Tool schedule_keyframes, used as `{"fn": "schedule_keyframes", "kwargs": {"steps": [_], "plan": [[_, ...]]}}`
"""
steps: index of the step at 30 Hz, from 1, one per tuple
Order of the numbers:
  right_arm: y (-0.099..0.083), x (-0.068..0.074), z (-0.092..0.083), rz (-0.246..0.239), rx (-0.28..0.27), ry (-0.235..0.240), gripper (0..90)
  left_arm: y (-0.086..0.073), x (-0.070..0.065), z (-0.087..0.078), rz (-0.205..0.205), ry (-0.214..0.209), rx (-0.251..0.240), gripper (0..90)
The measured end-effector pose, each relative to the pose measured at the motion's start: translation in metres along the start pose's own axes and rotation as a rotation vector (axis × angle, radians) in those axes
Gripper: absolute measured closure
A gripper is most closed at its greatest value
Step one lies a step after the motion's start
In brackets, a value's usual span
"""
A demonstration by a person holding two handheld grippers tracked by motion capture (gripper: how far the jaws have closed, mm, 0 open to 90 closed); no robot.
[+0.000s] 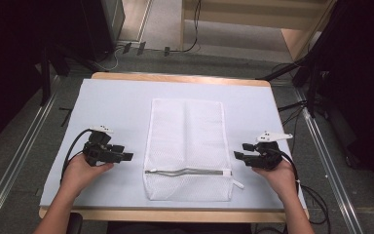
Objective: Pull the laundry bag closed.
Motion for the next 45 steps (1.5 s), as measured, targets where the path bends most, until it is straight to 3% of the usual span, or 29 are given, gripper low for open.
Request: {"fn": "schedule_keyframes", "kwargs": {"steps": [15, 20, 27, 34, 40, 45], "plan": [[-0.001, 0.002, 0.002, 0.034, 0.017, 0.017, 45.5, 0.001, -0.002, 0.001, 0.004, -0.01, 0.013, 41.8], [0.0, 0.004, 0.002, 0.035, 0.015, 0.038, 51.6, 0.001, -0.002, 0.002, 0.002, -0.012, 0.015, 41.7], [0.003, 0.01, 0.001, 0.044, 0.001, 0.053, 51.4, 0.001, -0.004, 0.002, 0.005, -0.017, 0.014, 43.4], [0.006, 0.019, 0.001, 0.026, 0.004, 0.071, 54.7, 0.001, -0.006, 0.001, -0.006, -0.025, 0.007, 44.1], [0.011, 0.03, 0.003, -0.012, 0.013, 0.084, 55.3, -0.001, -0.009, -0.001, -0.021, -0.058, -0.002, 52.8], [0.017, 0.043, 0.008, -0.04, 0.012, 0.107, 54.5, -0.004, -0.01, -0.002, -0.033, -0.054, 0.001, 57.3]]}}
Point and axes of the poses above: each handheld gripper's, and its own axes: z roughly forward along the jaws, y roughly out of its top, x roughly to its left, the point moved 5 cm from there along z, roughly forward along the jaws, and after that the axes turned 3 degrees about z, right-handed, at the moved point
